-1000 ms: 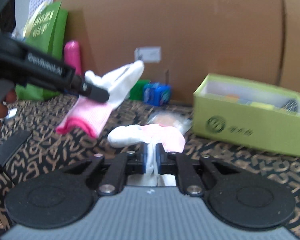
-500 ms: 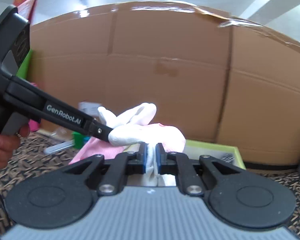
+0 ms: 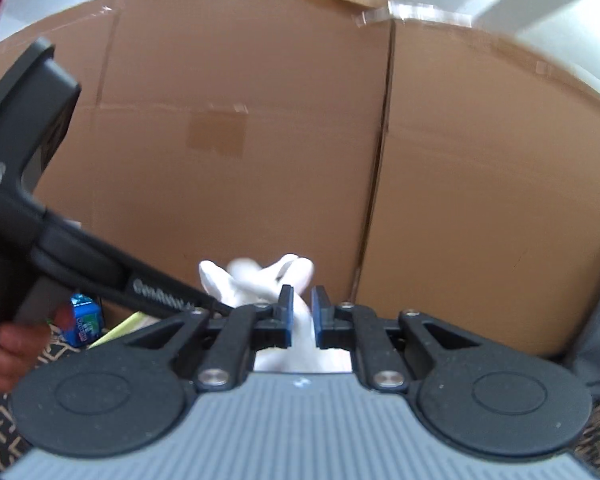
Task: Organize objects
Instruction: 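Carry both white gloves into the lime-green box and open both grippers, then grasp the clear toothbrush case with the left gripper while the right grasps the toothpick bag, then carry the toothbrush case and toothpick bag toward the lime-green box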
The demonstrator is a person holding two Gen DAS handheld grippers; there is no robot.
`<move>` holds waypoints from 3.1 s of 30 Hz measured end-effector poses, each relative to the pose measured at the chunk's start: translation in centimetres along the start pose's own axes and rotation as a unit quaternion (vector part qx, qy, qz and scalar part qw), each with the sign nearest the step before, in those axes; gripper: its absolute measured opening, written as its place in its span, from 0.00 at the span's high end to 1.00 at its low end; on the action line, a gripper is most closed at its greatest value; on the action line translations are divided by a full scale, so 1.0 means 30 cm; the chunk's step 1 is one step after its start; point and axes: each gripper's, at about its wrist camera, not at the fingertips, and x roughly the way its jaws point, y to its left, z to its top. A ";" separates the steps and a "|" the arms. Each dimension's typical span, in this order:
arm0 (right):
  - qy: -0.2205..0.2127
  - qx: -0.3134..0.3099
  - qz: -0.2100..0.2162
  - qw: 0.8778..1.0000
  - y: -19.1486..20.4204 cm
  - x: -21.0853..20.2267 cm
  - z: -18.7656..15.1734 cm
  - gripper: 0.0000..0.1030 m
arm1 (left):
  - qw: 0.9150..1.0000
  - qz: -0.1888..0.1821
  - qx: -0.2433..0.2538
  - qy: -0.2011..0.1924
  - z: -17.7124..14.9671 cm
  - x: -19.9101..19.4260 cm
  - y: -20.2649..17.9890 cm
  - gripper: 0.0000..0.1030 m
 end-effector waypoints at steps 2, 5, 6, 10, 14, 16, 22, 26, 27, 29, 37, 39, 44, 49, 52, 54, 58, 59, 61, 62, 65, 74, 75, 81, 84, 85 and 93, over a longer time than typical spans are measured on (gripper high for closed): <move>0.036 0.002 0.015 0.999 0.004 0.074 -0.048 0.90 | 1.000 0.015 0.000 0.002 -0.034 0.027 0.028 0.66; 0.071 0.016 0.030 0.997 -0.005 0.119 -0.122 0.65 | 0.999 0.017 -0.036 -0.008 -0.071 0.000 0.084 0.27; 0.069 0.023 0.031 0.997 -0.011 0.112 -0.138 0.57 | 0.999 0.015 -0.042 -0.024 -0.082 -0.023 0.095 0.26; 0.061 0.039 0.023 0.997 -0.028 0.071 -0.156 0.52 | 0.998 0.032 -0.050 -0.035 -0.090 -0.074 0.109 0.21; 0.069 0.057 0.020 0.996 -0.041 0.060 -0.169 0.49 | 0.997 0.036 -0.067 -0.030 -0.081 -0.107 0.089 0.19; 0.096 0.063 0.022 0.993 -0.045 0.078 -0.168 0.38 | 0.996 0.043 -0.070 -0.028 -0.094 -0.145 0.075 0.18; 0.048 0.084 0.031 0.995 0.016 -0.094 -0.143 0.05 | 0.995 0.061 -0.073 -0.037 -0.189 -0.324 0.042 0.16; 0.033 0.099 0.060 0.993 0.087 -0.215 -0.166 0.00 | 0.995 0.054 -0.083 -0.034 -0.300 -0.440 0.020 0.16; 0.041 0.104 0.071 0.991 0.107 -0.237 -0.180 0.00 | 0.994 0.057 -0.085 -0.031 -0.330 -0.463 0.017 0.16; 0.063 0.117 0.091 0.987 0.147 -0.268 -0.221 0.00 | 0.993 0.069 -0.093 -0.025 -0.399 -0.506 0.014 0.16; 0.143 0.172 0.128 0.966 0.284 -0.286 -0.369 0.00 | 0.975 0.145 -0.166 -0.009 -0.587 -0.620 0.120 0.16; 0.160 0.161 0.141 0.964 0.330 -0.288 -0.387 0.00 | 0.968 0.167 -0.186 -0.013 -0.618 -0.649 0.161 0.16; 0.176 0.126 0.172 0.961 0.449 -0.241 -0.367 0.00 | 0.958 0.186 -0.218 -0.020 -0.641 -0.709 0.257 0.16; 0.165 0.072 0.185 0.966 0.552 -0.183 -0.333 0.00 | 0.955 0.218 -0.198 -0.032 -0.604 -0.733 0.349 0.16; 0.176 0.046 0.184 0.966 0.591 -0.152 -0.352 0.00 | 0.957 0.218 -0.188 -0.027 -0.565 -0.725 0.421 0.16; 0.179 0.036 0.184 0.966 0.602 -0.129 -0.351 0.00 | 0.960 0.223 -0.170 -0.027 -0.531 -0.705 0.469 0.16; 0.127 -0.010 0.181 0.975 0.618 -0.106 -0.306 0.00 | 0.958 0.247 -0.148 -0.023 -0.470 -0.635 0.571 0.16; 0.114 -0.025 0.186 0.976 0.624 -0.093 -0.290 0.00 | 0.956 0.254 -0.146 -0.021 -0.461 -0.615 0.595 0.16; 0.104 -0.051 0.194 0.974 0.645 -0.052 -0.264 0.03 | 0.953 0.267 -0.142 -0.015 -0.449 -0.574 0.646 0.16; 0.107 -0.067 0.199 0.972 0.655 -0.023 -0.258 0.08 | 0.952 0.273 -0.140 -0.011 -0.445 -0.554 0.669 0.16; 0.138 -0.112 0.203 0.963 0.683 0.080 -0.274 0.19 | 0.947 0.289 -0.138 0.000 -0.439 -0.509 0.728 0.17; 0.192 -0.077 0.177 0.962 0.683 0.215 -0.298 0.30 | 0.943 0.315 -0.111 0.011 -0.418 -0.428 0.798 0.48; 0.181 -0.069 0.180 0.964 0.681 0.217 -0.298 0.38 | 0.943 0.314 -0.112 0.009 -0.417 -0.431 0.796 0.60; 0.182 -0.041 0.202 0.961 0.699 0.144 -0.304 0.77 | 0.948 0.280 -0.149 0.006 -0.447 -0.493 0.752 0.72; 0.187 -0.015 0.235 0.954 0.701 0.072 -0.318 0.79 | 0.955 0.256 -0.151 0.015 -0.489 -0.542 0.670 0.72; 0.189 -0.009 0.243 0.951 0.702 0.043 -0.326 0.79 | 0.957 0.250 -0.144 0.021 -0.505 -0.560 0.635 0.72; 0.195 -0.021 0.297 0.935 0.705 -0.173 -0.366 0.61 | 0.973 0.198 -0.104 0.053 -0.649 -0.706 0.418 0.71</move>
